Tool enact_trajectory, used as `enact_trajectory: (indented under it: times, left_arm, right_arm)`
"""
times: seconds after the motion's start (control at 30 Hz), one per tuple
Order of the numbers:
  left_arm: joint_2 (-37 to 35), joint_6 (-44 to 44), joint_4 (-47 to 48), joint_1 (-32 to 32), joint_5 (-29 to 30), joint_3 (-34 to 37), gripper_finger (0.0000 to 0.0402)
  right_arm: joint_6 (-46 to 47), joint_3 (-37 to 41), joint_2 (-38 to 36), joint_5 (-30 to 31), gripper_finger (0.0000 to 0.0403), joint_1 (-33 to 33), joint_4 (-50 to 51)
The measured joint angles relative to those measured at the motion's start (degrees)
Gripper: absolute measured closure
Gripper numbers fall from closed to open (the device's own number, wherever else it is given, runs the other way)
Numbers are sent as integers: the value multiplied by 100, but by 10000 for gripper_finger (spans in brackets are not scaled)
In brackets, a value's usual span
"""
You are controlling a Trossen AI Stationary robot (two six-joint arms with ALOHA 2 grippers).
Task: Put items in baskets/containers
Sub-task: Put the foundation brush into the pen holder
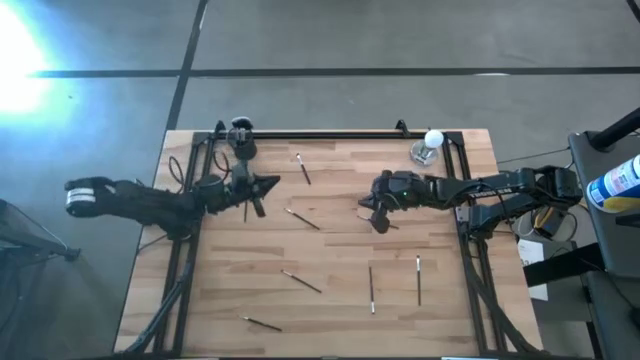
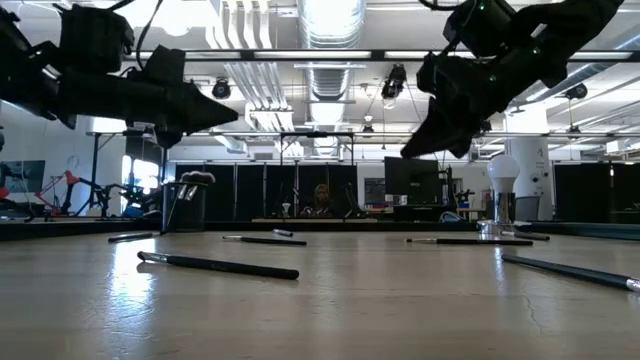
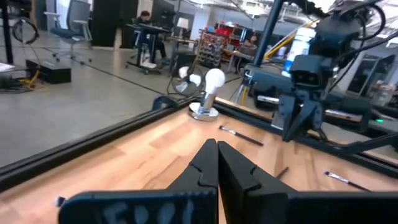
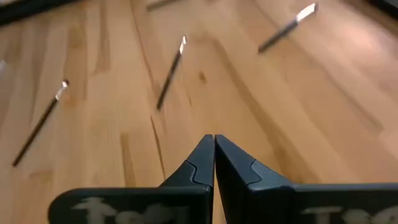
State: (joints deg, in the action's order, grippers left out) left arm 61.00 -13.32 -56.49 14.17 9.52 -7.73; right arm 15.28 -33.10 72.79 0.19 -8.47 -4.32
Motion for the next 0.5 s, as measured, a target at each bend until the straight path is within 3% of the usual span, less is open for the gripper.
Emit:
enact_trajectory:
  times: [0.2, 0.5]
  left_arm:
    - [621, -18, -115, -52, -102, -118, 401]
    - [2116, 12, -1298, -125, -1033, -559, 401]
  right_arm:
    - [236, 33, 0, 6, 378, -2, 505]
    - [727, -76, 384, -9, 296, 0, 1245]
